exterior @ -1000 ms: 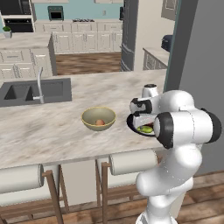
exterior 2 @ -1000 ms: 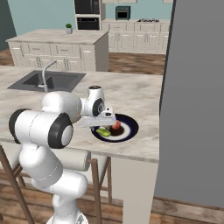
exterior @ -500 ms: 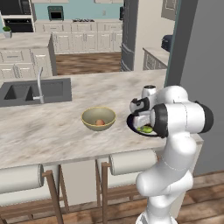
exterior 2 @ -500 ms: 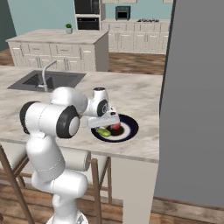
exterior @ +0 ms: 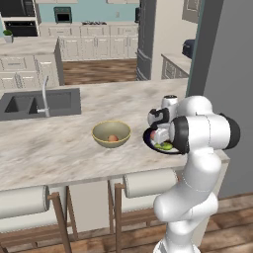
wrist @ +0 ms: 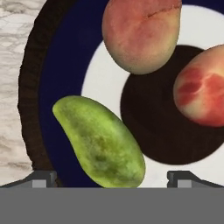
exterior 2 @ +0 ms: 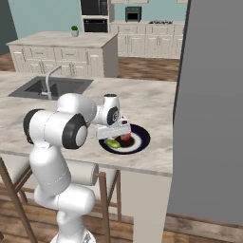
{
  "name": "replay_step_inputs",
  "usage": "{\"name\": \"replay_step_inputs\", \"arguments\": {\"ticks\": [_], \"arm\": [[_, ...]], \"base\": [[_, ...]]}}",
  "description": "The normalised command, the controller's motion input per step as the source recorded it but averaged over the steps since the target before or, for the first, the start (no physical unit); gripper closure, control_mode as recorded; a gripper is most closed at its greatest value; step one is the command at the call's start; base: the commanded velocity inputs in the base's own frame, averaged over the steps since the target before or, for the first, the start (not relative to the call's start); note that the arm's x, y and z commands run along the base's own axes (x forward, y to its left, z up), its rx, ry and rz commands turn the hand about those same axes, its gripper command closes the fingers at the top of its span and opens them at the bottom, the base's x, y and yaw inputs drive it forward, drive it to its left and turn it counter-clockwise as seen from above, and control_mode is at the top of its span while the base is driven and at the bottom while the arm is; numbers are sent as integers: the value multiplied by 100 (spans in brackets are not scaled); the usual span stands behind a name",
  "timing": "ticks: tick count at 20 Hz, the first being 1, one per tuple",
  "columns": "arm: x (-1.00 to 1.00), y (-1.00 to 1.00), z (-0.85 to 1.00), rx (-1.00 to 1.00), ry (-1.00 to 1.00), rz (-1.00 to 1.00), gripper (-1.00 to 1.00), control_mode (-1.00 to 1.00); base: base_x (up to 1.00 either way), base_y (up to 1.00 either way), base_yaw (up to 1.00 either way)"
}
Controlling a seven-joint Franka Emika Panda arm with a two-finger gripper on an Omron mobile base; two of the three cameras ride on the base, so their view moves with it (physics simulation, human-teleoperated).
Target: Take the fruits from the plate on the dining counter and place two fruits in each bowl.
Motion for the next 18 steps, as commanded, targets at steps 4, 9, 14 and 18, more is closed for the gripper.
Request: {"name": "replay_step_inputs", "arguments": {"ticks": [4, 9, 14, 18], "arm": [[-4, 11, -13, 0, 0, 1, -100, -100], [17, 15, -8, 0, 0, 0, -100, -100], [29, 0, -12, 0, 0, 1, -100, -100], [0, 0, -34, 0, 0, 0, -100, -100]], "base": [[0, 0, 0], [0, 0, 0], [0, 0, 0], [0, 0, 0]]}}
